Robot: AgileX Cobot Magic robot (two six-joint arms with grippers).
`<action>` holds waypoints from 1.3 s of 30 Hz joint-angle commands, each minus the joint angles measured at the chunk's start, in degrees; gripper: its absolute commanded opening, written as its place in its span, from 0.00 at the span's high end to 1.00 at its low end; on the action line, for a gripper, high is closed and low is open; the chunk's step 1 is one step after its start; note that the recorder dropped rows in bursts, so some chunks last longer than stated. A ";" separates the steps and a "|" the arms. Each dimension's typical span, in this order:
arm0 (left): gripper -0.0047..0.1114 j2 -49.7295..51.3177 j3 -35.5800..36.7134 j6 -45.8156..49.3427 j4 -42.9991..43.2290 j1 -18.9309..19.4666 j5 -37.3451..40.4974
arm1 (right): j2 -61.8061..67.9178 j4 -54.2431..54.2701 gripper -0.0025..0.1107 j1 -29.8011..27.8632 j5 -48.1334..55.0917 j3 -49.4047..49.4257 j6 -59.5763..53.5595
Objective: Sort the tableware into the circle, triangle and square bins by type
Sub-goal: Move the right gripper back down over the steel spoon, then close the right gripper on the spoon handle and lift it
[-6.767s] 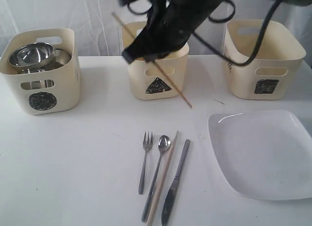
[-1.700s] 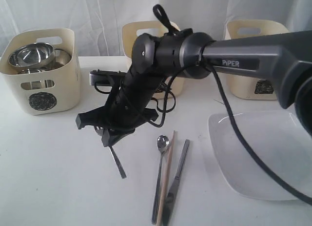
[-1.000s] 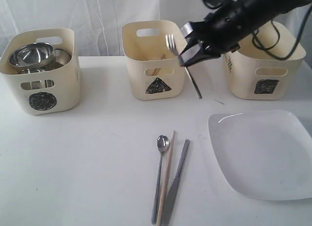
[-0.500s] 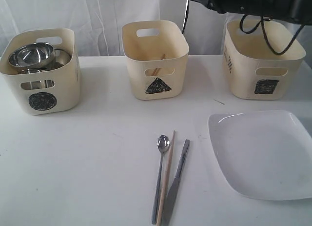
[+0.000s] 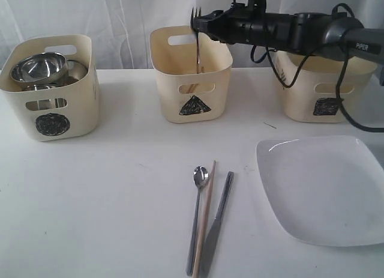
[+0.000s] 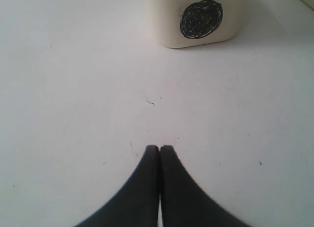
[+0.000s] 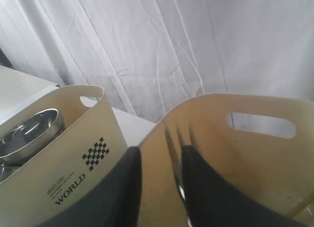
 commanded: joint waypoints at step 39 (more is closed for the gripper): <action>0.95 -0.29 0.08 0.33 -0.42 0.11 0.10 | -24.80 -87.27 0.89 27.33 -4.37 41.14 104.21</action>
